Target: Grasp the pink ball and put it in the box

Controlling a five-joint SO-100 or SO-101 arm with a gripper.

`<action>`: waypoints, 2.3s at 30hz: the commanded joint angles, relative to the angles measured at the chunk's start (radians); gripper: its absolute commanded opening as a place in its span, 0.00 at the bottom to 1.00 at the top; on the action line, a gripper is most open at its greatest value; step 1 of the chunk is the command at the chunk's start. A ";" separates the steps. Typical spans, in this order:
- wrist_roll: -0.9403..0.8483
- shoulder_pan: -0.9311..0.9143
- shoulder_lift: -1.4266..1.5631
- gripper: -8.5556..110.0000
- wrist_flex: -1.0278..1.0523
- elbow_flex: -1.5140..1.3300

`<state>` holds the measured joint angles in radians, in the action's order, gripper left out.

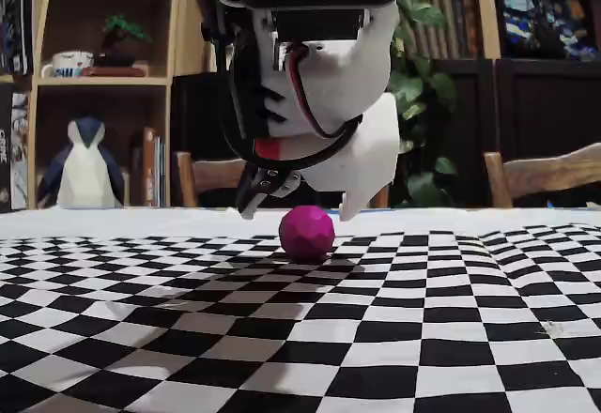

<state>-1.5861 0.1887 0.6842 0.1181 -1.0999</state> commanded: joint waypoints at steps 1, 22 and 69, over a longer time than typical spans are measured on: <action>-0.006 -0.003 0.000 0.32 0.003 0.046; -0.006 -0.011 -0.011 0.32 0.003 0.052; -0.006 -0.021 -0.025 0.32 0.003 0.071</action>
<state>-1.5861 0.1718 0.6489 0.1197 -1.0707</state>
